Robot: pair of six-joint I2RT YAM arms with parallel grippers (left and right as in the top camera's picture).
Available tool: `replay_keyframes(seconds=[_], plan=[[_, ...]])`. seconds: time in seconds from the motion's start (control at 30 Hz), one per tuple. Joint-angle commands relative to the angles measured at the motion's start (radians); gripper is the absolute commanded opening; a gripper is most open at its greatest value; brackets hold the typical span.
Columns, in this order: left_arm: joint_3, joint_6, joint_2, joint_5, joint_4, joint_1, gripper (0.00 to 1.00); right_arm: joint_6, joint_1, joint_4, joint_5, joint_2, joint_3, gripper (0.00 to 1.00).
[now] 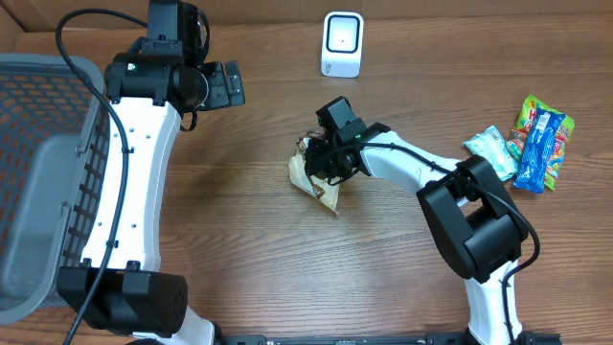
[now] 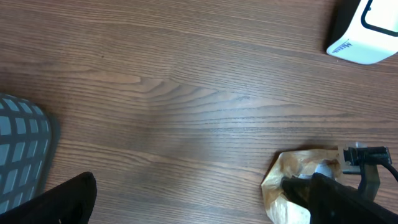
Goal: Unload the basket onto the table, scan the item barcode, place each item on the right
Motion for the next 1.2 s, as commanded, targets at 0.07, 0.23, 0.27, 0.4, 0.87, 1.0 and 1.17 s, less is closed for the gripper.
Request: replay_keyframes(seconds=[0.07, 0.23, 0.27, 0.4, 0.87, 1.0, 1.17], plan=[[0.026, 0.004, 0.005, -0.009, 0.002, -0.002, 1.00, -0.132, 0.000, -0.002, -0.050, -0.008, 0.048, 0.06], [0.026, 0.004, 0.005, -0.009, 0.002, -0.002, 1.00, -0.247, -0.029, -0.102, -0.127, -0.128, 0.137, 0.31], [0.026, 0.004, 0.005, -0.009, 0.002, -0.002, 1.00, -0.258, -0.034, -0.118, -0.151, -0.147, 0.147, 0.34], [0.026, 0.004, 0.005, -0.009, 0.002, -0.002, 1.00, -0.257, -0.039, -0.170, -0.220, -0.181, 0.153, 0.36], [0.026, 0.004, 0.005, -0.009, 0.002, -0.002, 1.00, -0.036, 0.008, -0.402, 0.082, 0.020, 0.130, 0.18], [0.026, 0.004, 0.005, -0.009, 0.002, -0.002, 1.00, -0.013, 0.002, -0.386, 0.016, 0.074, 0.130, 0.18], [0.026, 0.004, 0.005, -0.009, 0.002, -0.002, 1.00, -0.018, -0.008, -0.376, 0.016, 0.067, 0.137, 0.18]])
